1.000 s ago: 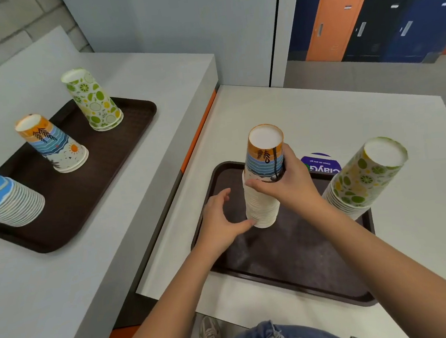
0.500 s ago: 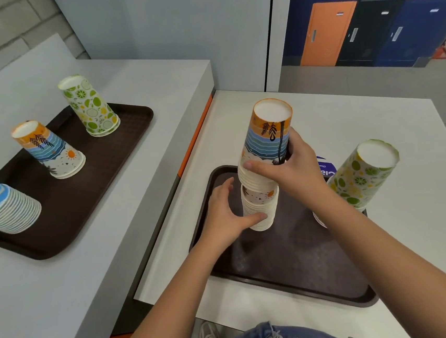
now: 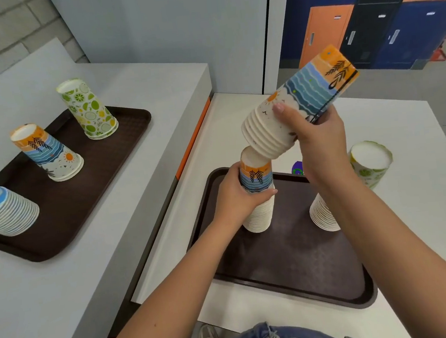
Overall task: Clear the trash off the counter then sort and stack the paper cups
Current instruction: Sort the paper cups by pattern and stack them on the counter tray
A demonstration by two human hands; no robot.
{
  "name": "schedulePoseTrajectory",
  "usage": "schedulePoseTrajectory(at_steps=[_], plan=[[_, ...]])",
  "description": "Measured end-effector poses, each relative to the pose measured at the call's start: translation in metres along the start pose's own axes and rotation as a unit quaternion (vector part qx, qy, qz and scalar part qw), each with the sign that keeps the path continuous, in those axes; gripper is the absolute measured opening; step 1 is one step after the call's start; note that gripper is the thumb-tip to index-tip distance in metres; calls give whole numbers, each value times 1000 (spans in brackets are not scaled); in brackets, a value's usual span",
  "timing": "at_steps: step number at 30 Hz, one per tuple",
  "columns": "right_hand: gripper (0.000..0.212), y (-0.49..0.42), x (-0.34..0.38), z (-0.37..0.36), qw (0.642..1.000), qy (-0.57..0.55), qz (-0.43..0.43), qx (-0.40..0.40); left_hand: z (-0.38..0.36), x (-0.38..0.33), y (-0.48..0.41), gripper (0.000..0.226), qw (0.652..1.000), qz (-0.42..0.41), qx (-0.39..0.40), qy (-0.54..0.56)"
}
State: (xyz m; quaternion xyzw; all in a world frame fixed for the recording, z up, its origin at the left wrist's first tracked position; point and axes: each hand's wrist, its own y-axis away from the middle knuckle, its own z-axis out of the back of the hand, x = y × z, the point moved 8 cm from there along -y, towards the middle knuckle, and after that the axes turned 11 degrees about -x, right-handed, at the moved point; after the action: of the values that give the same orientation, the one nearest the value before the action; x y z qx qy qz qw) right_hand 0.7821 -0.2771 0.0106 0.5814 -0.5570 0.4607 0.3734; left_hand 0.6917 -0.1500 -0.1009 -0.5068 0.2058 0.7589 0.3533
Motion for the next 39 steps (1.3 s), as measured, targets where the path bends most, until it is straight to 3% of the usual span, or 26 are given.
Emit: schedulePoseTrajectory(at_steps=[5, 10, 17, 23, 26, 30, 34, 39], plan=[[44, -10, -10, 8, 994, -80, -66, -43, 8, -9, 0, 57, 999, -8, -31, -5], [31, -11, -13, 8, 987, -118, -96, -55, 23, -29, -3, 53, 998, -24, -59, 6], [32, -13, -11, 1, 967, -196, -146, -67, 59, -43, -12, 51, 984, -13, -142, 108], [16, -16, -12, -21, 952, -242, -180, -49, 103, -39, -26, 31, 926, 54, -218, 304], [18, -17, -18, -45, 948, -249, -197, -24, 145, -35, -37, 36, 894, 70, -257, 359], [13, -9, -31, -99, 944, -240, -226, 26, 249, -38, -52, 37, 889, 7, -364, 276], [22, 6, -47, -173, 938, -221, -253, 81, 357, -42, -61, 66, 864, -50, -495, 79], [34, 31, -65, -277, 940, -151, -269, 149, 403, -26, -92, 57, 856, -46, -512, -60]])
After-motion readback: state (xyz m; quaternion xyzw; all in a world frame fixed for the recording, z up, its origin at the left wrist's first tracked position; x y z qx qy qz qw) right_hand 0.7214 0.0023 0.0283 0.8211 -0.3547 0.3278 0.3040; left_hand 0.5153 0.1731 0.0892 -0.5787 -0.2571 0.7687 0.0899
